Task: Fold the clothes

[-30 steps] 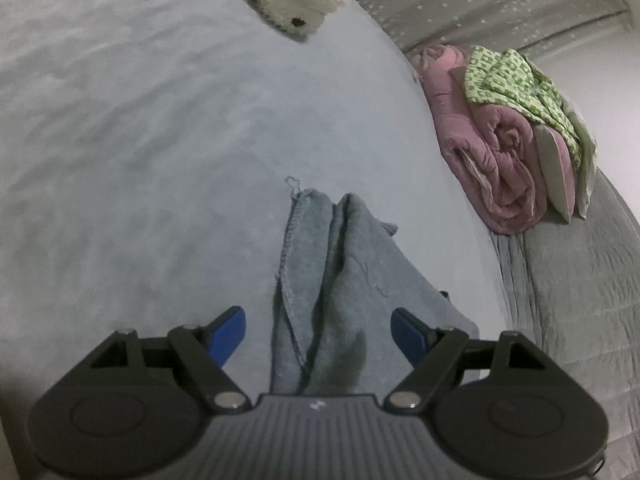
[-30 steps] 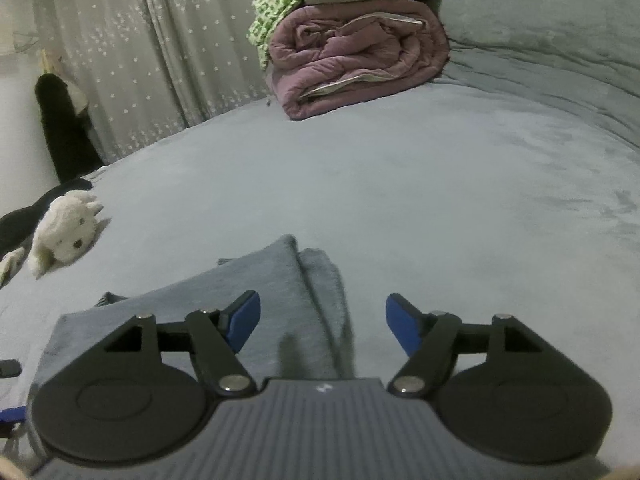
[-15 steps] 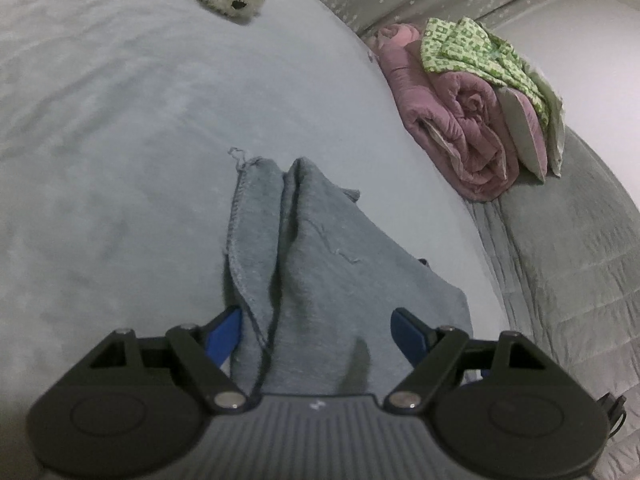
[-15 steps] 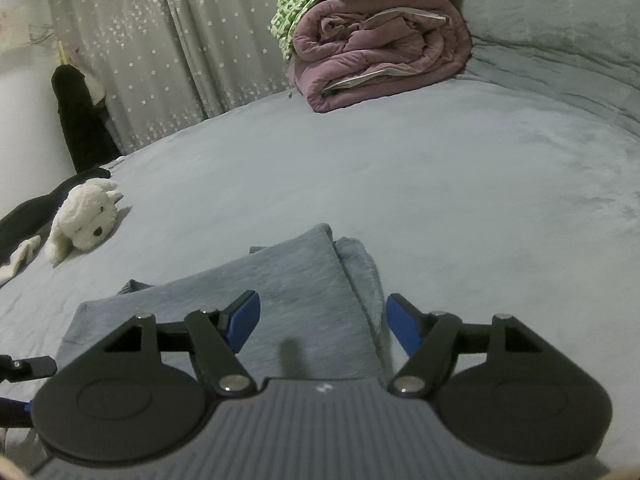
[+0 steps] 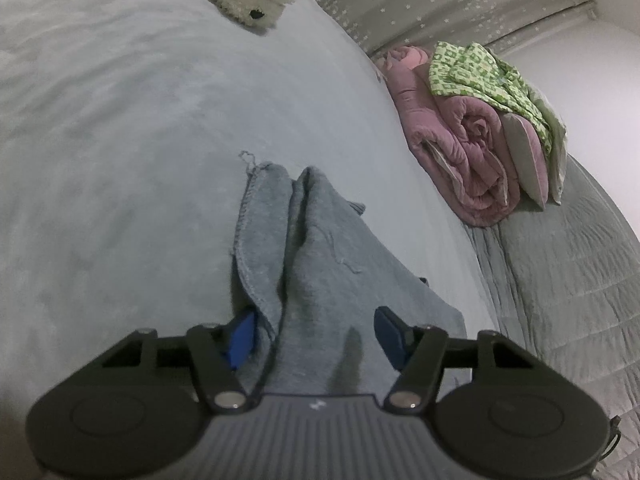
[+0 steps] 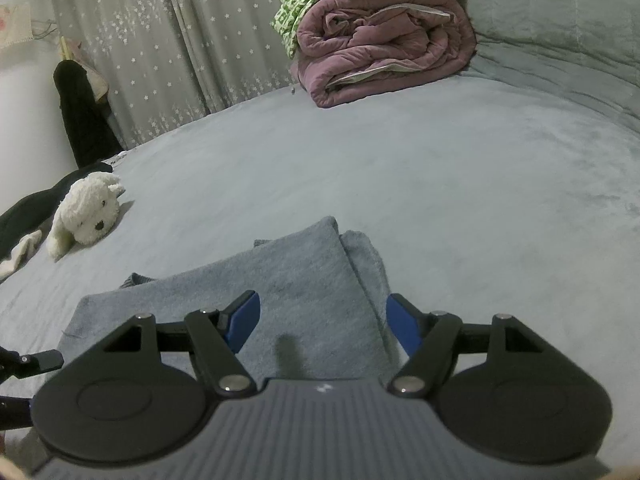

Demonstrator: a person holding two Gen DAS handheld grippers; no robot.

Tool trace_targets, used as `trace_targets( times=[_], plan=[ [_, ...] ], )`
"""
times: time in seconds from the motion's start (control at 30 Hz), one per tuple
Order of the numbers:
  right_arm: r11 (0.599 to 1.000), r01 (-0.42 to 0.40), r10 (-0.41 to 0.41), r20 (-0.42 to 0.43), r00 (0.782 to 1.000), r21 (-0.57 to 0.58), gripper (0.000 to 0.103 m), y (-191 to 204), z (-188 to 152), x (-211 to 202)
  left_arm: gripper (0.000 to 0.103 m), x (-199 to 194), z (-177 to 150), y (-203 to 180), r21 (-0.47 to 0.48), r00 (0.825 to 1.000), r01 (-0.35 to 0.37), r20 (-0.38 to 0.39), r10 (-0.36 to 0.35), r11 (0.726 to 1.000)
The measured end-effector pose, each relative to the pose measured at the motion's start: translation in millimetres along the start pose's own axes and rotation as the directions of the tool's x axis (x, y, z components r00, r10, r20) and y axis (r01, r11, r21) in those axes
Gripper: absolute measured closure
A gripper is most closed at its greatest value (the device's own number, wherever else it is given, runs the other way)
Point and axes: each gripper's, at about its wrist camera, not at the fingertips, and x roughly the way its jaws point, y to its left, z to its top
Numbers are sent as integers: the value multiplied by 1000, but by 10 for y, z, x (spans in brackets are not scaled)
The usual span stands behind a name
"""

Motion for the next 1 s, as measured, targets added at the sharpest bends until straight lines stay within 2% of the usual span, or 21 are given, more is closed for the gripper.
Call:
trace_targets(
  times=[0.2,0.47,0.57,1.0],
  plan=[
    [1000,1,-1,1,1000,-1,29,4,-18,3,52,-5,-6,33,1,1000,-9,1,9,1000],
    [1000,2,-2,7,1000,-15,29,34,-27,0,73,29,-2,69,-7,1000,-10,-5,10,1000],
    [1000,-1,1,11,1000,-22,29,51,-28,-5,76,27,-21,65,-8,1000,-5,-4,5,1000],
    [999,-14,15,15,1000,-40,29,102,-51,-17,77,17,-12,24,3,1000,-5,1,5,1000]
  ],
)
